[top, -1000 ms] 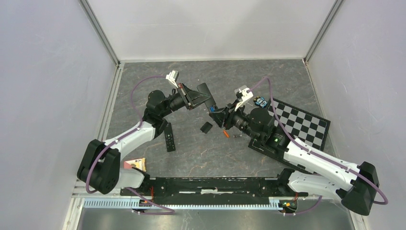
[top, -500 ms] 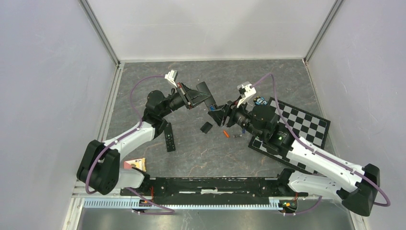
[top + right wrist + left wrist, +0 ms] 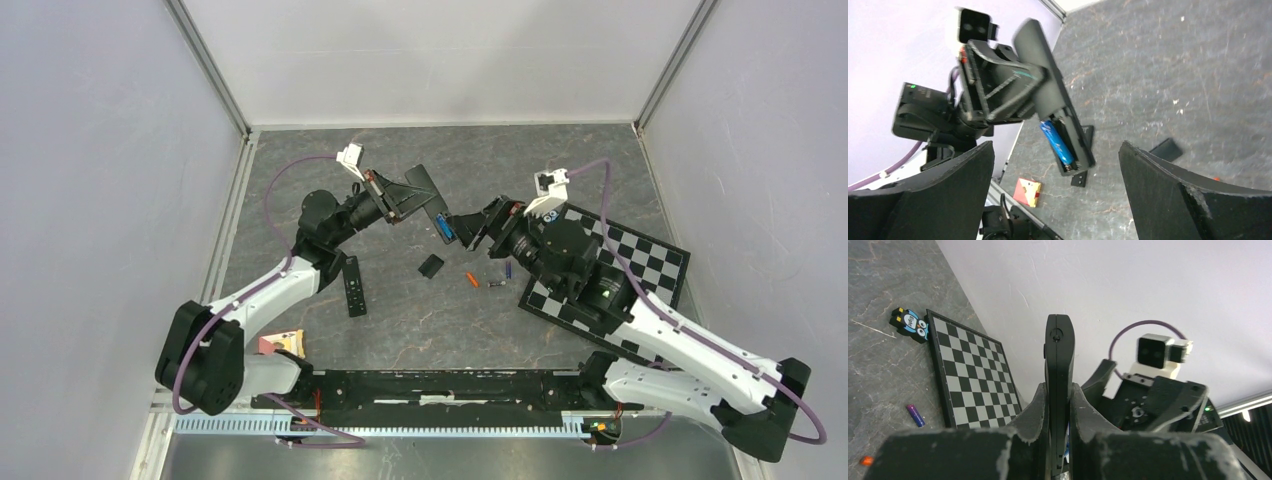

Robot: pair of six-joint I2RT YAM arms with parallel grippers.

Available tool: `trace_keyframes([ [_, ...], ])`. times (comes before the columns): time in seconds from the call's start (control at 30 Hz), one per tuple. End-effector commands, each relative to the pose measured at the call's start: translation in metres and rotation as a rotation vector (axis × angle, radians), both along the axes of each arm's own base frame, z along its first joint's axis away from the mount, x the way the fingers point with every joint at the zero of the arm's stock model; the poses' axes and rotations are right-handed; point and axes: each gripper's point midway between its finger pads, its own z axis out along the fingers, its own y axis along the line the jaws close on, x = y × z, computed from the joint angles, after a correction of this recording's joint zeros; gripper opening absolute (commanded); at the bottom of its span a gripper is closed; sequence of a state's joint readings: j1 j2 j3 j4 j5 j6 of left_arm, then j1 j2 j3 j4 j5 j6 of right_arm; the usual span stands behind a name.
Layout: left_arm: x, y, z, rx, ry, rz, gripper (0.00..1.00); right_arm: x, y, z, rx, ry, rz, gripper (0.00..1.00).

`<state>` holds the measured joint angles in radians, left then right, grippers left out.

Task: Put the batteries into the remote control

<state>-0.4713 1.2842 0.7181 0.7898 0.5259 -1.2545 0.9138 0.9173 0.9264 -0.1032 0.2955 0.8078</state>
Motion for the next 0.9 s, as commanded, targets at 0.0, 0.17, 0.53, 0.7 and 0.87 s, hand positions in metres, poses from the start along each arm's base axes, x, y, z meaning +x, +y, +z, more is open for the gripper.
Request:
trace_keyframes([
  [0.0, -0.002, 0.005, 0.025, 0.007, -0.116, 0.036, 0.02, 0.003, 0.014, -0.007, 0.224, 0.104, -0.010, 0.98],
  [0.17, -0.003, 0.003, 0.026, 0.020, -0.123, 0.022, 0.02, 0.001, 0.041, -0.003, 0.315, 0.156, 0.076, 0.98],
  [0.53, -0.010, 0.001, 0.027, 0.038, -0.161, -0.013, 0.02, 0.011, 0.048, -0.016, 0.411, 0.211, 0.062, 0.90],
  [0.7, -0.016, -0.002, 0.028, 0.041, -0.199, -0.051, 0.02, 0.014, 0.050, -0.014, 0.443, 0.205, 0.086, 0.76],
  [0.87, -0.020, -0.003, 0.027, 0.044, -0.218, -0.068, 0.02, 0.016, 0.050, -0.014, 0.452, 0.208, 0.094, 0.68],
])
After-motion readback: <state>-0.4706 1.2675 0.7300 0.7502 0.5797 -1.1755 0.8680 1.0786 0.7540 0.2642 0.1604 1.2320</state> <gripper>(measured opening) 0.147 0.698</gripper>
